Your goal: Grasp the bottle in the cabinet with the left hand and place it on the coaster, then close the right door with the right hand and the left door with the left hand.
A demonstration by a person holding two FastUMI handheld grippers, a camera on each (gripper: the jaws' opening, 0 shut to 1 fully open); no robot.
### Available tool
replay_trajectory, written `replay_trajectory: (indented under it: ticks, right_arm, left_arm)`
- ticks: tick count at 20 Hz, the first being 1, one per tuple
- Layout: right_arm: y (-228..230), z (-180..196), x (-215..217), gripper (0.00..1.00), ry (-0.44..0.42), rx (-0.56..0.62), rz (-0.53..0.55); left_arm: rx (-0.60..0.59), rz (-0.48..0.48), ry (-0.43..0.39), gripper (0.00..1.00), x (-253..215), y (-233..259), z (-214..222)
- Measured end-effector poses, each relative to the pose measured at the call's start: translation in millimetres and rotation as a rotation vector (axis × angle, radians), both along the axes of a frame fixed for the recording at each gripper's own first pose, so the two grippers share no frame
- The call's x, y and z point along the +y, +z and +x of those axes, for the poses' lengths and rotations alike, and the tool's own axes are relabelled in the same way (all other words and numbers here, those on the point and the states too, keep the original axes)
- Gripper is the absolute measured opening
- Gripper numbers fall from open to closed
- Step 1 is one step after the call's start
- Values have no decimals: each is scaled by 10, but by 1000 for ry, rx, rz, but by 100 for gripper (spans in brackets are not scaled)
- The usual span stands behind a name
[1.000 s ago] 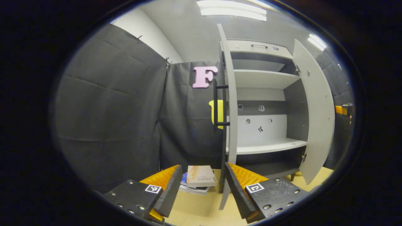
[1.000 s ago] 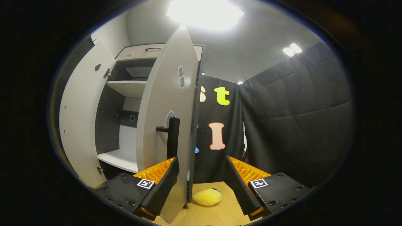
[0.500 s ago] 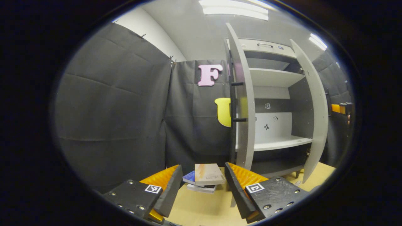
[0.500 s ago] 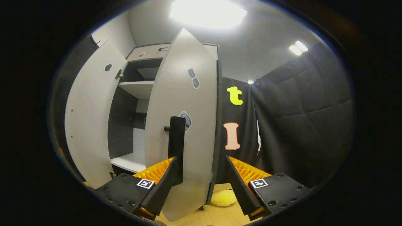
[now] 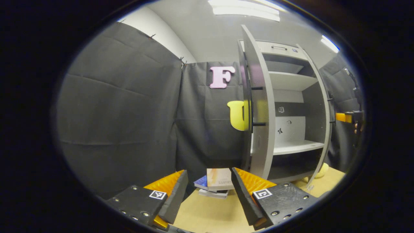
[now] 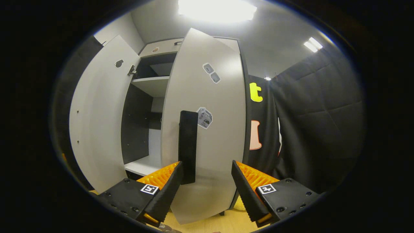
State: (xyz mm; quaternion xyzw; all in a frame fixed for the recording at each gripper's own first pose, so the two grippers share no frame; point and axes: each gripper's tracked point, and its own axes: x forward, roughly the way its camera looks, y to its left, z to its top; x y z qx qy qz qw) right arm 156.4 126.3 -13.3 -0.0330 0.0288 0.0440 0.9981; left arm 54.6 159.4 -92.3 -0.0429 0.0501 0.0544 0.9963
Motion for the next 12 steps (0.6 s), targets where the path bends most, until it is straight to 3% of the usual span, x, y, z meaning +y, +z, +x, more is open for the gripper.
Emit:
replay_trajectory:
  ticks: [1,5,6,12]
  right_arm:
    - [9,-21,8,92,4,0,5]
    - [-43,-192,20,95,35,2,39]
    - [-72,-238,-9,95,31,4,36]
    - [-262,-485,-128,95,29,34,14]
  left_arm:
    - [0,-2,3,87,30,43,25]
    - [2,-25,-22,81,65,186,204]
    - [1,-35,-30,88,66,235,270]
    - [-47,-27,-41,81,196,734,700]
